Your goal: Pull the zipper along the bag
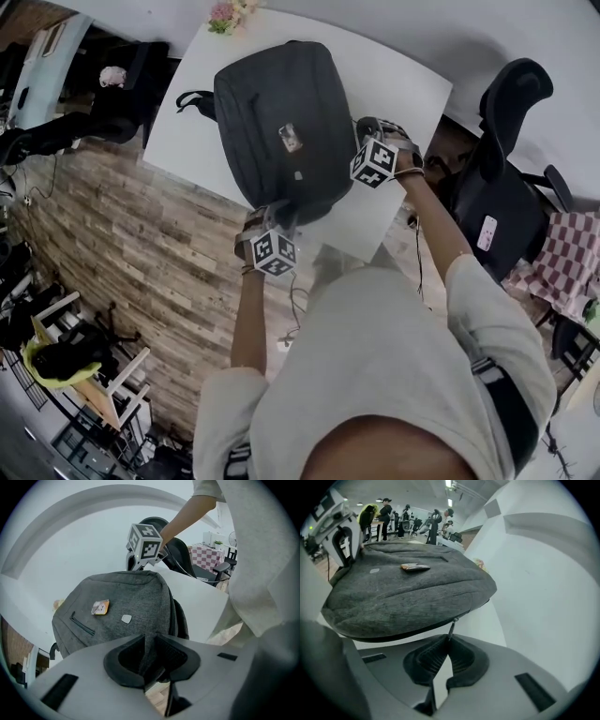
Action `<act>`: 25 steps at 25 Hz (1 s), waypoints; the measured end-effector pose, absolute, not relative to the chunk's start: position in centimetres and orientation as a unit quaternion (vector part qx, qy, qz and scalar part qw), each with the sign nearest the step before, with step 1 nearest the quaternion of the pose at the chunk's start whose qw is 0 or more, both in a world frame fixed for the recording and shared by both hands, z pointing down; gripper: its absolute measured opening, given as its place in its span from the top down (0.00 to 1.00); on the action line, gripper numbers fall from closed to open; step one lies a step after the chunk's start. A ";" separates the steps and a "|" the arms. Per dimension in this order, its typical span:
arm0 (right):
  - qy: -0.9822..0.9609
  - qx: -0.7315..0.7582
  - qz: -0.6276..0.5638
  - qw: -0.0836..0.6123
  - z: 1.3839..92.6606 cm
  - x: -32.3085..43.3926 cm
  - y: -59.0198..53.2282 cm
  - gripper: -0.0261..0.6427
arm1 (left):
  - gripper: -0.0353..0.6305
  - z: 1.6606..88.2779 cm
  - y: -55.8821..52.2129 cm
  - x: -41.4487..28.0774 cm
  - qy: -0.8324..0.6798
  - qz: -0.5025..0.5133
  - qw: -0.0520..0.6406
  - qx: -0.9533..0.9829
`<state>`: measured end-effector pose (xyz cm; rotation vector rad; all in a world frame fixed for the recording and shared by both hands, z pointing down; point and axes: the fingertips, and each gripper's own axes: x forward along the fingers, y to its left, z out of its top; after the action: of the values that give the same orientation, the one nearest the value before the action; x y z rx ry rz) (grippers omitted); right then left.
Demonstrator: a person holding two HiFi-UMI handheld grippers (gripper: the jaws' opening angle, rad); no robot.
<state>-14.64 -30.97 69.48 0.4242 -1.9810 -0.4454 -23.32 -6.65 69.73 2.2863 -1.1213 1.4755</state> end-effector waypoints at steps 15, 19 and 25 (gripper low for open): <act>-0.809 0.157 -0.168 0.541 70.6 -11.7 -24.1 0.94 | 0.81 70.1 -6.8 -23.3 -0.380 0.503 0.118 0.768; -0.811 0.151 -0.132 0.550 71.1 -10.8 -20.9 0.94 | 0.81 70.3 -6.8 -23.3 -0.376 0.509 0.120 0.765; -0.825 0.146 -0.054 0.543 71.1 -11.1 -14.2 0.94 | 0.81 70.2 -6.7 -23.2 -0.382 0.507 0.127 0.762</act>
<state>-11.08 -14.21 71.13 0.3472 -1.9578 -0.1287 -23.17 -6.70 70.23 2.2192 -1.1106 1.4763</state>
